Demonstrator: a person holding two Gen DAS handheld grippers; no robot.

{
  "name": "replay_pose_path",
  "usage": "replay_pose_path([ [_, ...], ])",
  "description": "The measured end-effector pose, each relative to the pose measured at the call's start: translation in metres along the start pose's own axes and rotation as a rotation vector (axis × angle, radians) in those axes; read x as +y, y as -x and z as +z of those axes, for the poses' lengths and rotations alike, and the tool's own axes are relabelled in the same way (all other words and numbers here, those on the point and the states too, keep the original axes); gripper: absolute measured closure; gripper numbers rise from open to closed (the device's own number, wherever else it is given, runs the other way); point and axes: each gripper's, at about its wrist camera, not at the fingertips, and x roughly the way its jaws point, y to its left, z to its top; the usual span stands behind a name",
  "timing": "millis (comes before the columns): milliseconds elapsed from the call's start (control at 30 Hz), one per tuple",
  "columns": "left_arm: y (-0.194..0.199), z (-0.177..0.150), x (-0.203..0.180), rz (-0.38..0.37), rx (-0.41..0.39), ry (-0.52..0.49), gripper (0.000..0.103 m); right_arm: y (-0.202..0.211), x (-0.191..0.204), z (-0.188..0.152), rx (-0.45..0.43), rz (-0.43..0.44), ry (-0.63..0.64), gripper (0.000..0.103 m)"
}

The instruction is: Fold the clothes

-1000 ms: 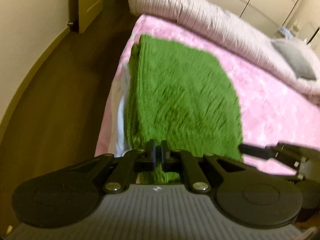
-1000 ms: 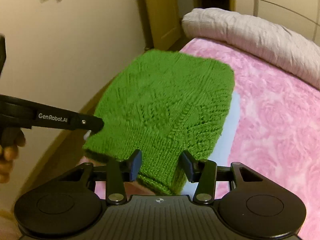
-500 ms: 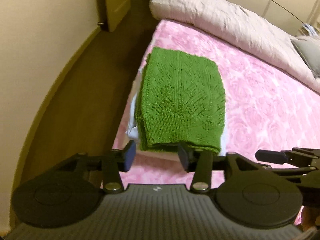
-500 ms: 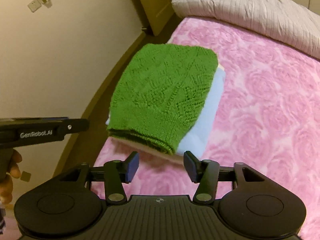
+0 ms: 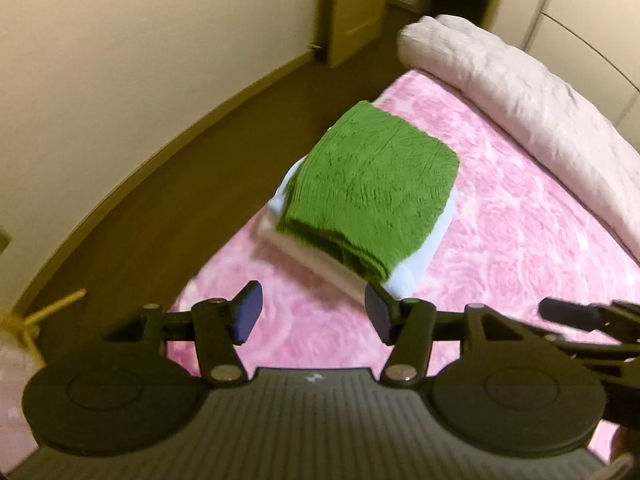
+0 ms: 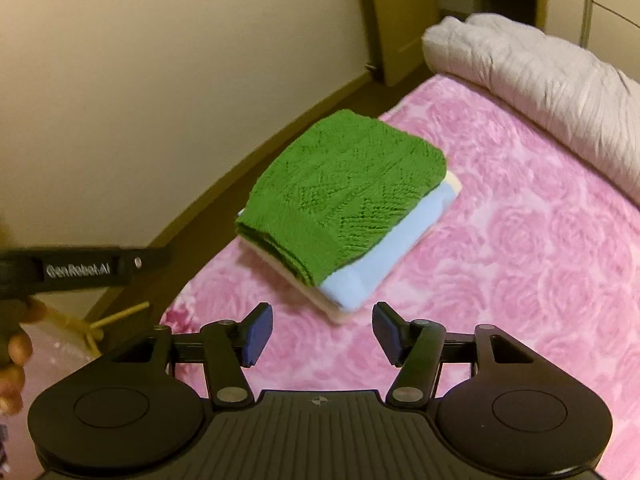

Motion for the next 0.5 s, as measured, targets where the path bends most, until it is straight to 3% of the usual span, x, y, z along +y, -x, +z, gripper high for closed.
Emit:
replay_pose_path([
  [333,0.069,-0.062,-0.071,0.168,-0.061,0.096,0.049,0.077,-0.045,-0.021,-0.03,0.09,0.075,0.043],
  [500,0.095,-0.089,-0.097,0.225,-0.108,0.121,0.049,0.094,-0.05,-0.03,0.014,0.081,0.194,0.043],
])
